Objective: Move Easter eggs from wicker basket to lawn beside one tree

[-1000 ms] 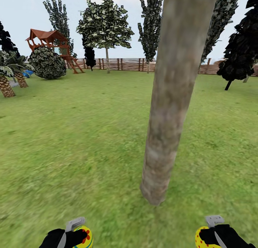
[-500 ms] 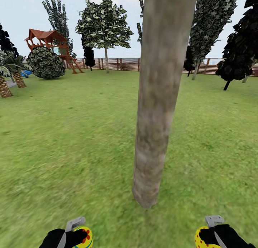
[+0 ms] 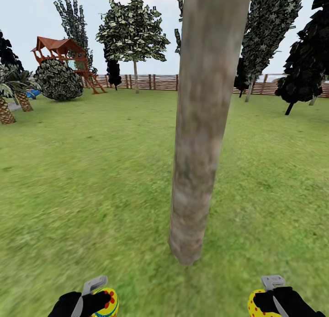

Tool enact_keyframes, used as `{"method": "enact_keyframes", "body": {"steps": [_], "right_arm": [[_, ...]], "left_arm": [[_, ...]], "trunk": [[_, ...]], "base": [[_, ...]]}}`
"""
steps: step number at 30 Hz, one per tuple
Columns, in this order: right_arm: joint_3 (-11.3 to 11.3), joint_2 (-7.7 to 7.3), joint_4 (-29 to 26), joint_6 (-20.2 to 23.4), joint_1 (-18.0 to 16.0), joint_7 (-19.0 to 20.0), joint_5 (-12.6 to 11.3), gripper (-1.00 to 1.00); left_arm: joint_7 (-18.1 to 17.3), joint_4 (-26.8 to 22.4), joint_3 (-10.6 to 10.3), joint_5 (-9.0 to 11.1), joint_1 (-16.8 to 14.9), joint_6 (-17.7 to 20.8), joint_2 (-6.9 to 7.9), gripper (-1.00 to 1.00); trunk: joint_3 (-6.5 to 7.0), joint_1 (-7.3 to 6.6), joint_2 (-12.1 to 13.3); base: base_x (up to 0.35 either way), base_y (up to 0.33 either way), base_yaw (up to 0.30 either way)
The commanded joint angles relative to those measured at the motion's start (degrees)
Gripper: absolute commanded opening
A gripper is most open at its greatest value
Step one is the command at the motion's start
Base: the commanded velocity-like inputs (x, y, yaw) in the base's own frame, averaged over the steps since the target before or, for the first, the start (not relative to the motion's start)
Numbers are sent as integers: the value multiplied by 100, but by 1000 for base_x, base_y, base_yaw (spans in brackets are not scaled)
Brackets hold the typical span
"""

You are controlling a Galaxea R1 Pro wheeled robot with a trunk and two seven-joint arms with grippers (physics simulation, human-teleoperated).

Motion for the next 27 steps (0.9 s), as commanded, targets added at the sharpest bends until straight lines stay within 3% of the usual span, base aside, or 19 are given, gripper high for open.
{"method": "enact_keyframes", "body": {"steps": [1,27], "right_arm": [[35,-6,-9,28,-3,-2,-25,-100],[37,71,-9,26,-3,-3,-21,-100]], "left_arm": [[-40,-31,30,15,-2,32,-10,-100],[-31,-268,19,45,-4,23,-23,-100]], "trunk": [[-24,22,-45],[-491,593,-1087]], "base": [[0,0,0],[0,0,0]]}}
